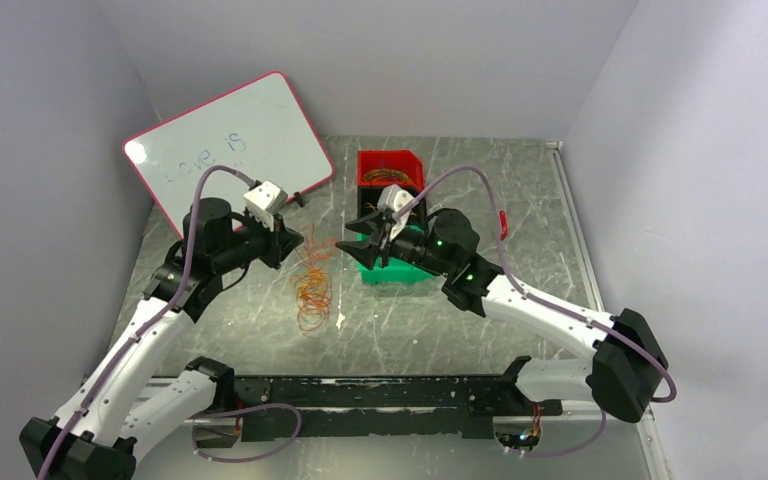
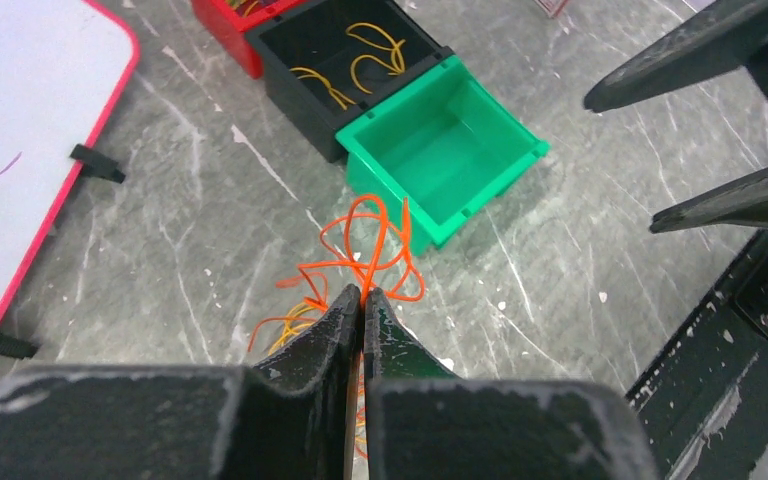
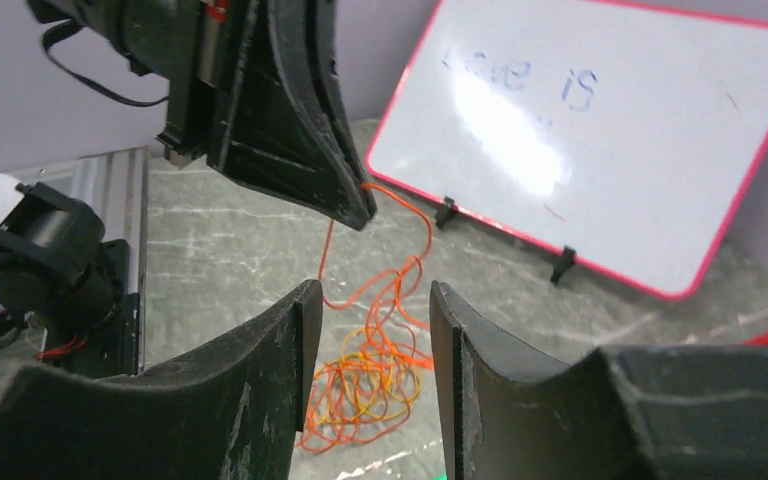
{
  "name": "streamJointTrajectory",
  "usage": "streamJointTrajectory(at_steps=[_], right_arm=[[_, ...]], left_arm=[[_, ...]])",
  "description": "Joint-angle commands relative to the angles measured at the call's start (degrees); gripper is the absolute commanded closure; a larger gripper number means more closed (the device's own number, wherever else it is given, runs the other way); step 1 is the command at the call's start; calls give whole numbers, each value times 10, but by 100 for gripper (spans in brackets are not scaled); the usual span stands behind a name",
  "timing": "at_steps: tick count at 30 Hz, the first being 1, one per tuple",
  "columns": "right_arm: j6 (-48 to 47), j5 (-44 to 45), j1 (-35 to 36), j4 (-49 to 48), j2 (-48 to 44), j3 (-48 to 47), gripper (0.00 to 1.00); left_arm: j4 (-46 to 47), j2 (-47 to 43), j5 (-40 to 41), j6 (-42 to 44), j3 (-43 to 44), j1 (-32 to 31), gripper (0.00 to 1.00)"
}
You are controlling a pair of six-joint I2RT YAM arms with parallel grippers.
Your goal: Untangle the cables
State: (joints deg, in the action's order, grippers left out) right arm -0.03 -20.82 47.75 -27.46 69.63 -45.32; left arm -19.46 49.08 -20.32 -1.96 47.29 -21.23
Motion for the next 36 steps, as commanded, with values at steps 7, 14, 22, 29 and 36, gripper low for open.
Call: streamJointTrajectory(at_steps=[7,14,22,29,36], right_arm=[[-100,-71,19,-76,70,-41,49],[-109,-38,19,-81,108,-61,50],[-92,-13,25,-110,160,-76,51],[-46,123,27,-130,198,-94,62],[-22,295,20,-117,185,-72,64]], left_arm=[[6,-4,-114,23,22,4,93],[6,0,-142,26,30,4,93],[3,4,-174,24,45,4,93],[-25,5,-201,29,75,4,93],[-41,-26,-163,21,104,4,93]])
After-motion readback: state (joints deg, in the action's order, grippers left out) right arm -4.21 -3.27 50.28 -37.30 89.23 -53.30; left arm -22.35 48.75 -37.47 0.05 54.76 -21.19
